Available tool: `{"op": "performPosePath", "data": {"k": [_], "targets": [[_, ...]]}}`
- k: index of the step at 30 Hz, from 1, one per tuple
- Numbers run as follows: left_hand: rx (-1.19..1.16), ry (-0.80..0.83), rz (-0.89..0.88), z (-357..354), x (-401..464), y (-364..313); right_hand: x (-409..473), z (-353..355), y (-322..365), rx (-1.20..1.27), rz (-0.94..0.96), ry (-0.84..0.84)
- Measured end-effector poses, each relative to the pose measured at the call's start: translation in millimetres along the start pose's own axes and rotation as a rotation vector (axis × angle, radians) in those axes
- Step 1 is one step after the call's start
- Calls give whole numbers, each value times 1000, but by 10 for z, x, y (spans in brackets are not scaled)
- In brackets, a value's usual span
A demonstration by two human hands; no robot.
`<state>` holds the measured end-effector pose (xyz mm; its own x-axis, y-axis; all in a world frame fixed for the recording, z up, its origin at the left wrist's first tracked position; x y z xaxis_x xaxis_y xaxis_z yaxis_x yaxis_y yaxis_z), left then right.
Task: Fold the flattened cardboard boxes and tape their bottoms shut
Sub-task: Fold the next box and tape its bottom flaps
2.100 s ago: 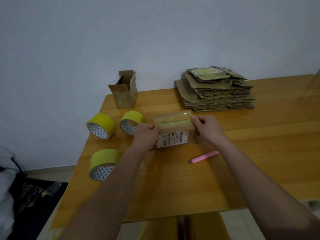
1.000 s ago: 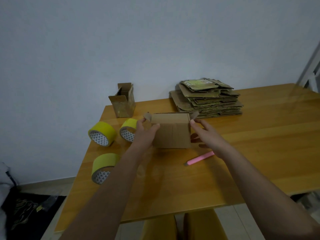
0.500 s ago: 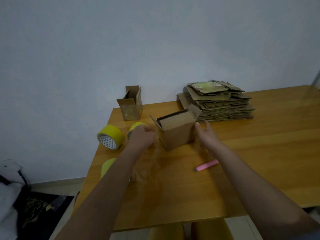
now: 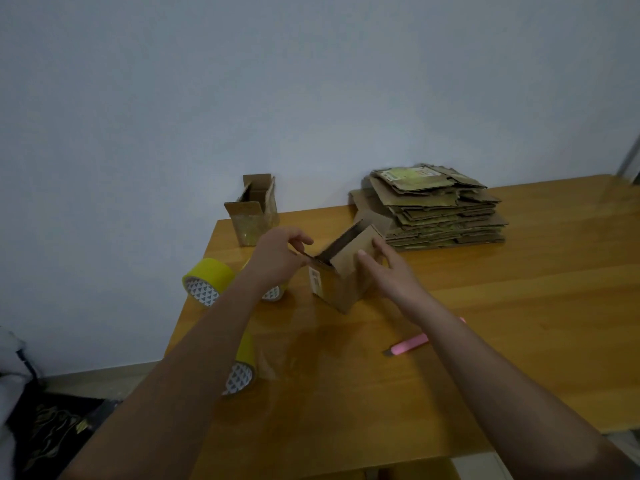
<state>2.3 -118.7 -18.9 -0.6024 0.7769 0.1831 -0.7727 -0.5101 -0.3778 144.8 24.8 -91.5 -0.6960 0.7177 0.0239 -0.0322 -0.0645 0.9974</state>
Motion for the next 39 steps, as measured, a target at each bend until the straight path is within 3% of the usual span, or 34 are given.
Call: {"op": "performPosePath", "data": {"k": [5,9,12,14,21,25,29,39], "targets": [[-28,99,-45,-81,31,-55,107,-191,89,68,-26,61],[-69,50,39,-74,120,38,212,-227,54,212,-7,87],[-92,23,93,-97,204,99,234,-305,-56,329,-64,238],[-92,-26,120,-102,270,122,247,-352,-99,278,-60,306],[-96,-51,184,-63,569,270,703,-456,-91,3,120,33],[-219,-5,389,-64,726,540,1039,-651,-71,-97,201,11],[-613,107,583,-124,829,709,1354,-845,-118,-103,179,39],[-777,224,580,-272,1034,827,1707,-1081,-154,-23,111,76]]}}
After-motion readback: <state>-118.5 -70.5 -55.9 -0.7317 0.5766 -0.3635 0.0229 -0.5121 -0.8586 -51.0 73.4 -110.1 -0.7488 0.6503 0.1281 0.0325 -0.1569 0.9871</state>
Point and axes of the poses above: each hand's wrist, its own x-axis towards the middle knuckle, its own z-axis out of the back of the hand, y = z × x, the point moved 6 cm from there along x, towards the middle knuckle, and after that the axes turned 15 degrees about x, right-handed, at the moved point
